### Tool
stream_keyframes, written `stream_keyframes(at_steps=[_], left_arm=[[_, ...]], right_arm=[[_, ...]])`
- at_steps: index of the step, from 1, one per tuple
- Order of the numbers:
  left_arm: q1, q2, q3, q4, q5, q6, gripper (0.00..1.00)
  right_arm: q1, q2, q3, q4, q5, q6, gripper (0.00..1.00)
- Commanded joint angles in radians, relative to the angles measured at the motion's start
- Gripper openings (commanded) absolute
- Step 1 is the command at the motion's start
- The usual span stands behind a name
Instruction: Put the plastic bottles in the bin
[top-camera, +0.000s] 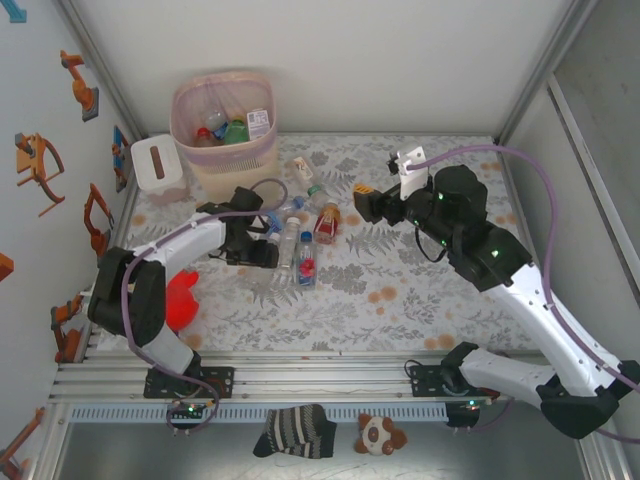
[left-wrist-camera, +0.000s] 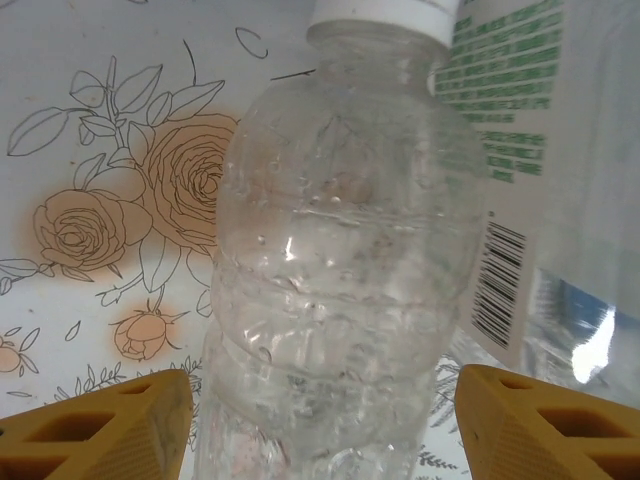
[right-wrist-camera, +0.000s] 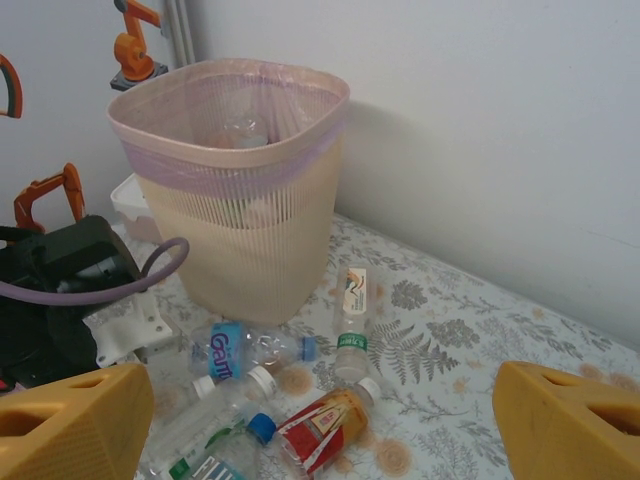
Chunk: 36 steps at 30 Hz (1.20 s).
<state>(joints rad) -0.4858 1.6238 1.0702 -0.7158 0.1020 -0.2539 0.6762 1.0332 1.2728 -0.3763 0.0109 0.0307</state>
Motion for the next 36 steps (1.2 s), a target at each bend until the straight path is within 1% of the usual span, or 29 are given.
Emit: stream_keyframes(at_steps=[1, 10, 17, 26, 31, 36], left_arm=[[-0.005, 0.029, -0.004, 0.011, -0.008, 0.027, 0.69], [-0.005, 0.096, 0.016, 0.048, 0.011, 0.027, 0.70], [-0.005, 0.104, 0.006, 0.053, 0.016, 0.022, 0.69], [-0.005, 0.028, -0.007, 0.032, 0.019, 0.015, 0.60], [-0.005, -0.042, -0.004, -0.004, 0.031, 0.008, 0.60], [-0.005, -0.123, 0.032, -0.059, 0.017, 0.015, 0.59]], right_arm=[[-0.006, -0.019, 0.013, 0.020, 0.000, 0.018, 0.87], [-0.006, -0.024, 0.010, 0.017, 0.008, 0.019, 0.87], [-0.006, -0.025, 0.008, 0.019, 0.011, 0.020, 0.87], [-0.006, -0.019, 0.013, 0.025, 0.002, 0.019, 0.87], [-0.006, -0.021, 0.013, 0.028, -0.003, 0.021, 0.87], [-0.006, -0.029, 0.014, 0.028, -0.006, 0.022, 0.87]])
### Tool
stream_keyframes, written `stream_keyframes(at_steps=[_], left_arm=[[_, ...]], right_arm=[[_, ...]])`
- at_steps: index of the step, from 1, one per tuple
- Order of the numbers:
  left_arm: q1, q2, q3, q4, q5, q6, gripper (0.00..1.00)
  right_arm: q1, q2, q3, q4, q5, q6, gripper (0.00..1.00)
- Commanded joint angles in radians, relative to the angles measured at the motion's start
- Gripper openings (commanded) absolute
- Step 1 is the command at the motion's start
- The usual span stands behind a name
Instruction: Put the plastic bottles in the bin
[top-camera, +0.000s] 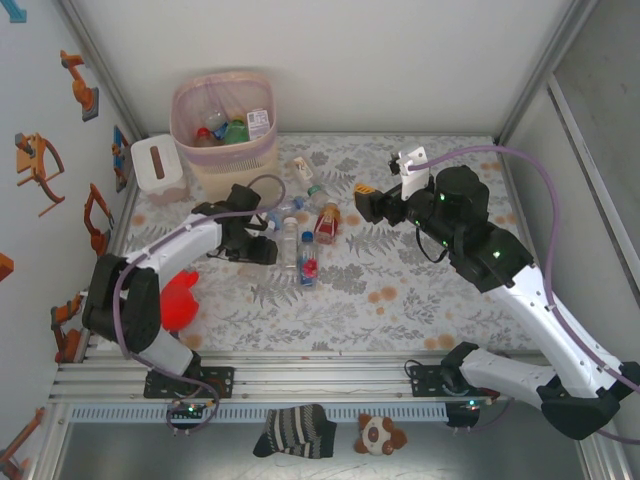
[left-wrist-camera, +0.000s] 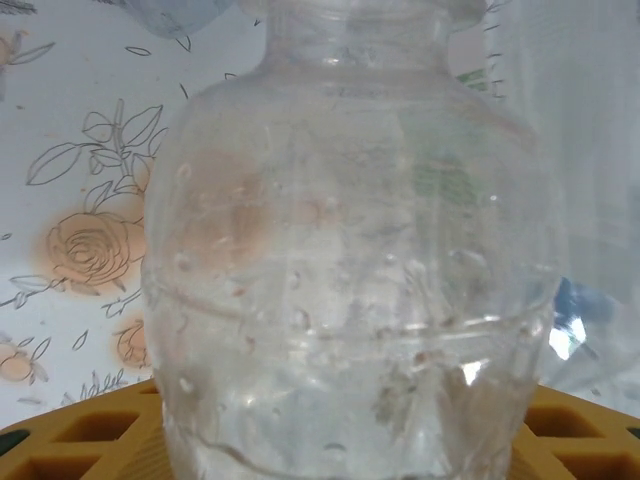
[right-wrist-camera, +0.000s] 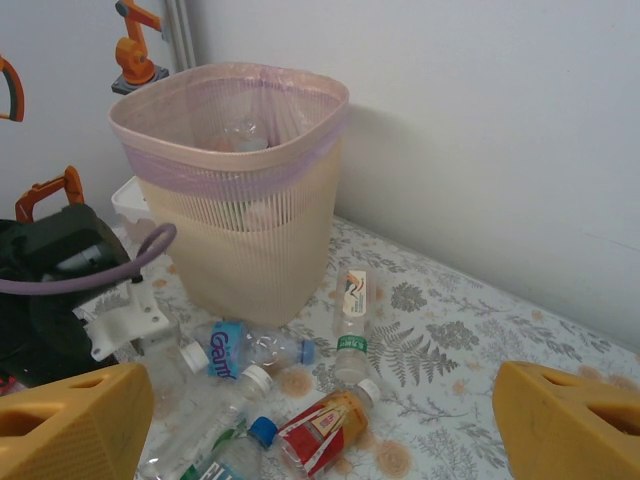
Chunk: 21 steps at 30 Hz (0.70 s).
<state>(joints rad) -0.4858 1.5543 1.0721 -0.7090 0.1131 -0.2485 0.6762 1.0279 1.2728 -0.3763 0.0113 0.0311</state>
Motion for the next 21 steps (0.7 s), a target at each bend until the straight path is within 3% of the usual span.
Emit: stream_keyframes(at_steps=[1, 12, 21], left_arm=[[-0.004, -0.070, 0.043, -0.077, 0.004, 0.012, 0.59], [0.034, -0.202, 0.233, -0.116, 0.072, 0.012, 0.57], [0.159, -0.241, 0.365, -0.037, 0.235, -0.051, 0.53]], right_arm=[[-0.006, -0.025, 0.014, 0.027, -0.005, 0.022, 0.87], [-0.006, -0.034, 0.027, 0.034, 0.003, 0.002, 0.87], [-0.006, -0.025, 0.063, 0.020, -0.002, -0.028, 0.87]])
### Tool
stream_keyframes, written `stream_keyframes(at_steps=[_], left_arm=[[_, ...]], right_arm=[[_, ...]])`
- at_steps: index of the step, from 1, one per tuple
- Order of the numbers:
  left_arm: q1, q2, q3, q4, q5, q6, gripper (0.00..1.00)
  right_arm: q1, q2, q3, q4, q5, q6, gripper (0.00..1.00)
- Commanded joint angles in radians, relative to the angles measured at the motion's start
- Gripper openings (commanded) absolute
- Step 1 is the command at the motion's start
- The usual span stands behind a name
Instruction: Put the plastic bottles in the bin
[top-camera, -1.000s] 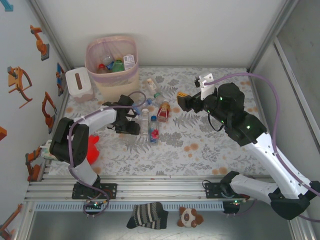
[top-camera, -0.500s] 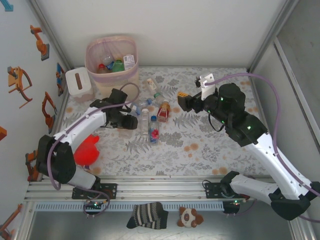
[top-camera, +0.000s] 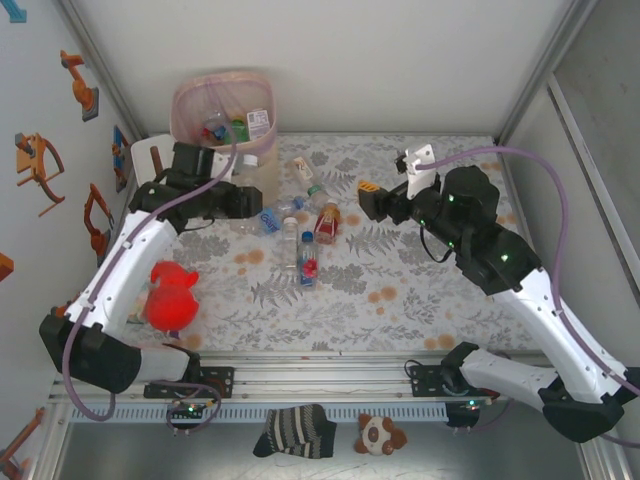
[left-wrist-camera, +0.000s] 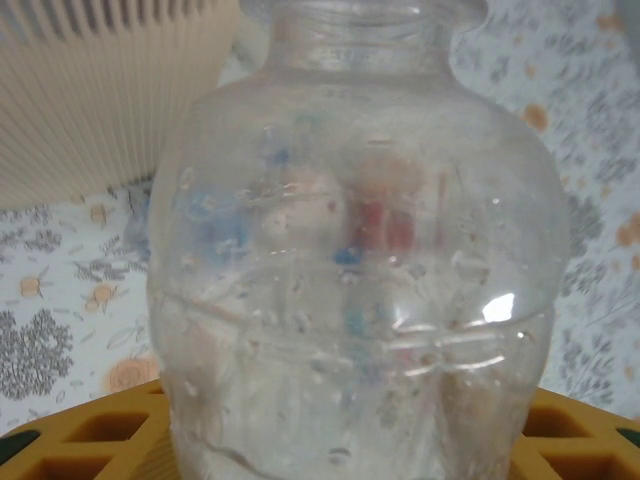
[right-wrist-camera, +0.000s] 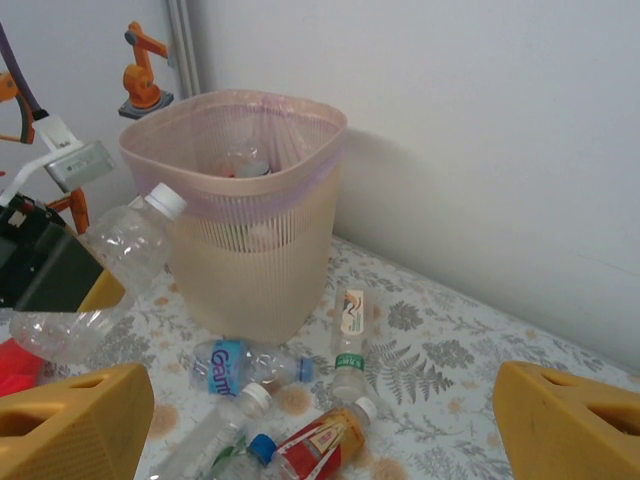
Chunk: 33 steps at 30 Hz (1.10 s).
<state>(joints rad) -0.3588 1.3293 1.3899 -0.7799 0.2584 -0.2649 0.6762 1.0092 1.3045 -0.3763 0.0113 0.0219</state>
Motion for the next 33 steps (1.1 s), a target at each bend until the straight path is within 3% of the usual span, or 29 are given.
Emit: stream_keyframes(at_steps=[1, 21, 27, 33], left_arm=[[0.042, -0.012, 0.067, 0.040, 0.100, -0.039, 0.54], [0.191, 0.294, 0.547, 0.174, 0.227, -0.133, 0.52], [0.215, 0.462, 0.769, 0.080, 0.215, -0.113, 0.51], [0.251, 0.633, 1.062, -0.148, 0.063, -0.032, 0.49]], right_arm=[[-0.007, -0.006, 0.033, 0.017, -0.003, -0.020, 0.87], [-0.006, 0.027, 0.104, -0.006, -0.039, -0.014, 0.87], [-0.006, 0.035, 0.114, -0.009, -0.051, -0.014, 0.87], [-0.006, 0.023, 0.098, -0.001, -0.042, -0.007, 0.86]])
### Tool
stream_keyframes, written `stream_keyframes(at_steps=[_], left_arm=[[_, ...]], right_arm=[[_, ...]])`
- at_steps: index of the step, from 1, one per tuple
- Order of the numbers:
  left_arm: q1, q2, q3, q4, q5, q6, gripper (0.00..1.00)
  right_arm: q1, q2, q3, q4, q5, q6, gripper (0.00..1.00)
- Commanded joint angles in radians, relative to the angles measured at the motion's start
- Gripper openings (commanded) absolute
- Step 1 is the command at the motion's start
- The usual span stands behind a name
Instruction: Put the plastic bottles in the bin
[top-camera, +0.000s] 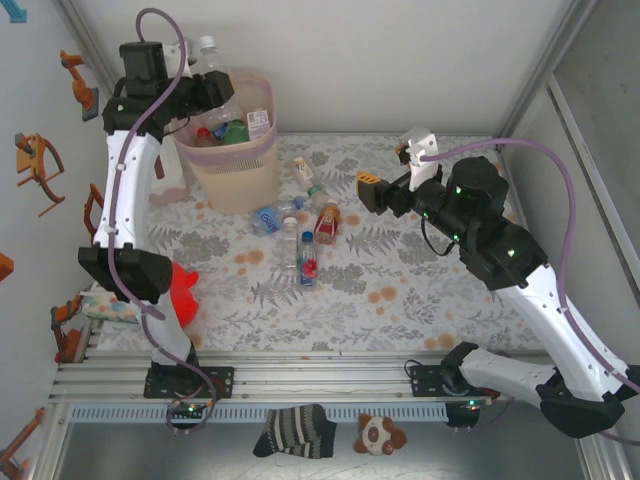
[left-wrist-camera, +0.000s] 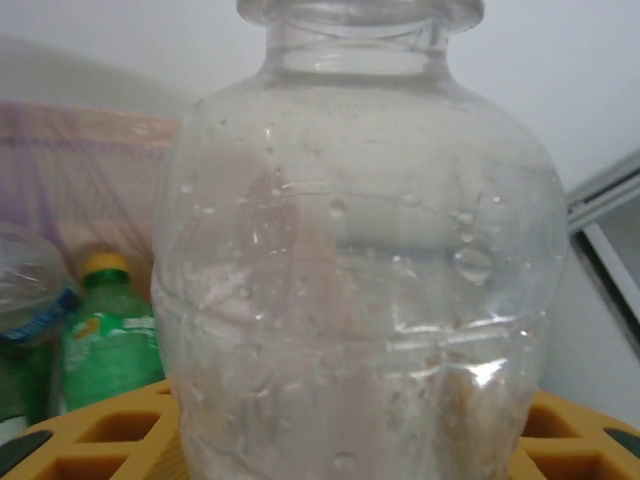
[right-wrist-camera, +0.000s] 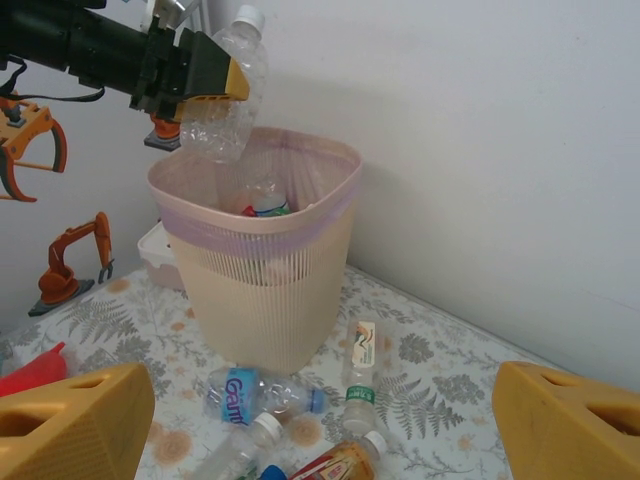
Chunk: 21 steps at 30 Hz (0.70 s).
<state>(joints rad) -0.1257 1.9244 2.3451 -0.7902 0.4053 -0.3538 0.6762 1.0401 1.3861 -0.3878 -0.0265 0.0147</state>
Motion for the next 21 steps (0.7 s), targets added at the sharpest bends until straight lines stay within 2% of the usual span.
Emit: stream_keyframes(at_steps=[1, 4, 16, 21], left_arm=[[0.023, 0.068, 0.157, -0.180, -0.120, 0.075, 0.49], [0.035, 0.129, 0.240, -0.252, -0.211, 0.123, 0.49], [0.038, 0.223, 0.235, -0.317, -0.412, 0.233, 0.47], [0.033, 0.241, 0.211, -0.326, -0.452, 0.253, 0.47]], right_arm=[[-0.006, -0.011, 0.014, 0.010, -0.001, 0.000, 0.86], [-0.006, -0.018, 0.007, 0.012, 0.003, -0.001, 0.86], [-0.006, -0.047, -0.016, 0.008, 0.020, 0.002, 0.86], [-0.006, -0.054, -0.027, 0.013, 0.023, 0.006, 0.86]])
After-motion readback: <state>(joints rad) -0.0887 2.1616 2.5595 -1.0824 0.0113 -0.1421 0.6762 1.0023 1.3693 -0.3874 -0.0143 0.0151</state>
